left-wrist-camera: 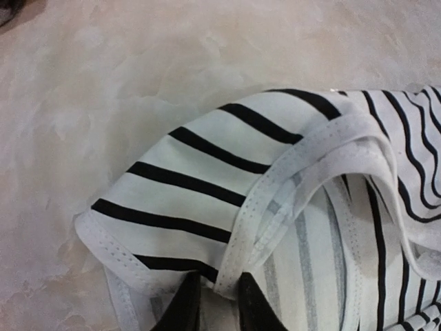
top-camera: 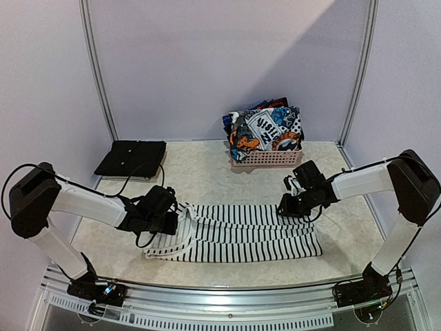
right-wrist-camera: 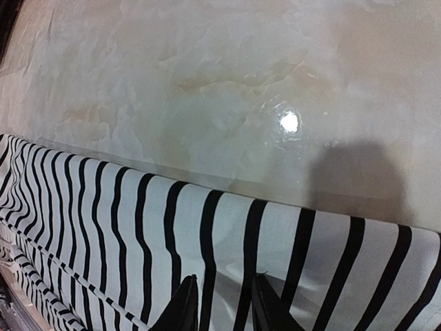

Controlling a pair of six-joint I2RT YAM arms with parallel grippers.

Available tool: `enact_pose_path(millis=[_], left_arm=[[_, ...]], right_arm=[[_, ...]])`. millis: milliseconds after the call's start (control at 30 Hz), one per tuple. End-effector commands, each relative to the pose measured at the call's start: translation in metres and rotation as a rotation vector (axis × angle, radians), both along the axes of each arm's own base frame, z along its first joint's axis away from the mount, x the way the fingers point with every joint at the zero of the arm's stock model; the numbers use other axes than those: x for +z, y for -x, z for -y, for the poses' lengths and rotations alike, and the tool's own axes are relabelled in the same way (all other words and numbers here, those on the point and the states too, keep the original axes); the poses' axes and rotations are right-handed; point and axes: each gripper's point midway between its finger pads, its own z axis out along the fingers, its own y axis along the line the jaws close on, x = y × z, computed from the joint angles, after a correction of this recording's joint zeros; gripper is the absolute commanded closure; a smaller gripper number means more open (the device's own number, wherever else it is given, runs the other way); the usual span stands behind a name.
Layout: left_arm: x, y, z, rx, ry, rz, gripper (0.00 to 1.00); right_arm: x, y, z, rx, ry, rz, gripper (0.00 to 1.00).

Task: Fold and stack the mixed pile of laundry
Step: Smooth out the rectangle-folded tank top at the center of the board, then rotate the rectangle-folded tank top at the center of the board.

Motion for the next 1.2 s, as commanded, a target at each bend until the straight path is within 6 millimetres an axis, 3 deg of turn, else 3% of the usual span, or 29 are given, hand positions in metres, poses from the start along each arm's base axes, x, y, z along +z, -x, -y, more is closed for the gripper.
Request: enact_pose_path(millis=[0,100,433,633,733,833,933,1000,1167], left_arm=[[0.005,-0.014,-0.008,0.057,-0.019,0.048,0.88],[0.008,-0.016,-0.012,0.064,-0.036,0.063,1.0],[0.024,-0.016,-0.052,0.133,-0.061,0.093,1.0],[0.024,-0.011,-0.075,0.196,-0.092,0.1,1.0],[0.023,-0.008,-0.084,0.234,-0.083,0.104,0.95],[0.027,-0.005,-0.086,0.244,-0.062,0.11,0.79],[0.036,-0.001,-0.087,0.241,-0.042,0.125,0.45],[0.045,0.001,-0.082,0.218,-0.02,0.131,0.31],[0.068,0.015,-0.048,0.081,0.029,0.133,0.38]], right_arm=[[-0.015,0.009,0.001,0.003,0.011,-0.04,0.73],[-0.019,0.011,0.004,-0.003,0.026,-0.049,0.73],[-0.031,0.012,0.012,-0.032,0.072,-0.072,0.74],[-0.033,0.011,0.015,-0.046,0.092,-0.077,0.75],[-0.034,0.011,0.016,-0.05,0.103,-0.082,0.75],[-0.033,0.009,0.015,-0.046,0.104,-0.081,0.75],[-0.029,0.008,0.014,-0.041,0.104,-0.078,0.75],[-0.028,0.007,0.014,-0.038,0.107,-0.076,0.75],[-0.023,0.006,0.014,-0.032,0.112,-0.07,0.75]])
